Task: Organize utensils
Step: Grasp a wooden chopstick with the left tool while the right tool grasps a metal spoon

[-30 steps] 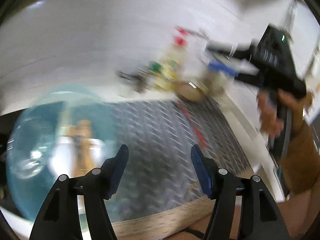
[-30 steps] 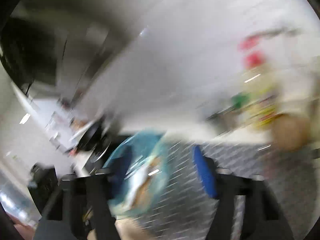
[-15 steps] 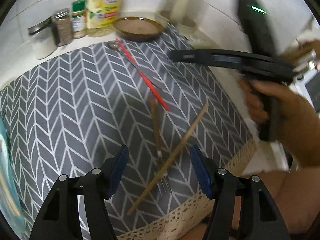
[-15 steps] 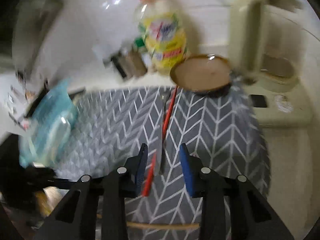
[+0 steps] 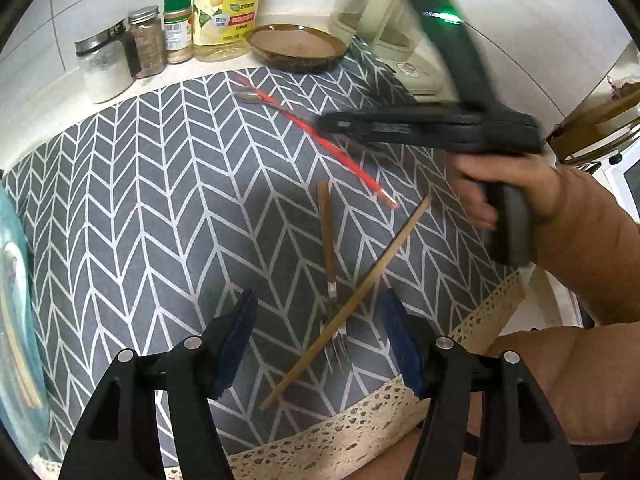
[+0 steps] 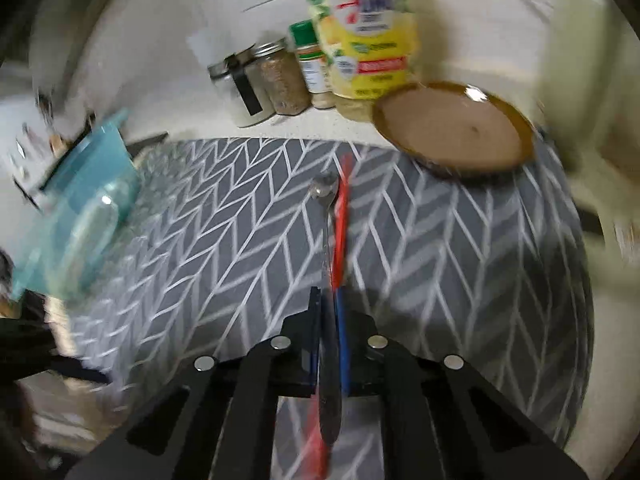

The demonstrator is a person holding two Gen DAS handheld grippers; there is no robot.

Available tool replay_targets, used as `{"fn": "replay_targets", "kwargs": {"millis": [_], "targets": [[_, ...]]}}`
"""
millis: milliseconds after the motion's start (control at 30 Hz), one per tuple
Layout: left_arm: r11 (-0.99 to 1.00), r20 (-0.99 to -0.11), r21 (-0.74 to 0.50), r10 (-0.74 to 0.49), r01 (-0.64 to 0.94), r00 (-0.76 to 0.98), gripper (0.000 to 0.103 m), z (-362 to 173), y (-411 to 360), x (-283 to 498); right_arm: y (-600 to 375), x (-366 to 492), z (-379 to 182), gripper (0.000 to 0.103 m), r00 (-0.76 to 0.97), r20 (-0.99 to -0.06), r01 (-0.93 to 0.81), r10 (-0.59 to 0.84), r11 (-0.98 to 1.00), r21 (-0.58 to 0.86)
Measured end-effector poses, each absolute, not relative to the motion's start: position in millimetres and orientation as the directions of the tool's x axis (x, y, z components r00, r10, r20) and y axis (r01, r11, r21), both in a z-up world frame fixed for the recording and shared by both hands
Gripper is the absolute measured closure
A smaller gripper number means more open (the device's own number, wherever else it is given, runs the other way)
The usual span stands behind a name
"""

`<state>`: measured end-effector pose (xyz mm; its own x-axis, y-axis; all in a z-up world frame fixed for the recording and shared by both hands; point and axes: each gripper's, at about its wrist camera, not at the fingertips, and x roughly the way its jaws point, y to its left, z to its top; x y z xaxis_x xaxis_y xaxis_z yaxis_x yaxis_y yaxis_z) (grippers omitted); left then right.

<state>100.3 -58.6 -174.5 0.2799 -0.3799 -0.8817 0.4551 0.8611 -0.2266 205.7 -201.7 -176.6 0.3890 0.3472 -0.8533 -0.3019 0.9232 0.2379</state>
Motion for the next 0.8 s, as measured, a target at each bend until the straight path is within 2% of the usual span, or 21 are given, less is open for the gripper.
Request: {"fn": "replay_targets", "kwargs": {"millis": [100,267,367,500,633,667,733,800], "targets": [[0.854,-0.883,-0.228,-0.384,0.468,0.269,0.039,-179,-62,99,-229,185,-177,0.095,0.357,-0.861,-0.229,0.363,0.927,0.296],[0.799,-0.872,-0.23,-0.422,0.555,0.246,0.039,-185,-83,100,-247,153,-180,0.095,0.362,-0.878,-0.209,0.313,0.945,0.251],[0.748,-0.873,-0.176,-0.419,0.64,0.25,0.04,-189,-105,101,-252,146,-177,0.094,0.372,-0.873,-0.196,0.314,0.946,0.257],[0.661,-0.889,-0.102,-0.396,0.743,0.231,0.051,-200,-134,100,-257,147,-169,0.094,0.405,-0.863,-0.17,0.303,0.952,0.254],[0.612,-0.892,-0.06,-0.388,0.789,0.233,0.055,-214,-147,101,-263,145,-161,0.094,0.419,-0.855,-0.163,0.305,0.952,0.26],[0.607,-0.891,-0.048,-0.385,0.793,0.241,0.058,-215,-149,101,-263,144,-160,0.094,0.421,-0.853,-0.167,0.308,0.951,0.261],[0.633,-0.891,-0.003,-0.353,0.774,0.285,0.092,-215,-149,104,-263,143,-157,0.094,0.428,-0.849,-0.175,0.311,0.95,0.259],[0.665,-0.898,-0.066,-0.365,0.744,0.246,0.095,-213,-142,111,-263,145,-157,0.094,0.43,-0.847,-0.183,0.312,0.949,0.257]]}}
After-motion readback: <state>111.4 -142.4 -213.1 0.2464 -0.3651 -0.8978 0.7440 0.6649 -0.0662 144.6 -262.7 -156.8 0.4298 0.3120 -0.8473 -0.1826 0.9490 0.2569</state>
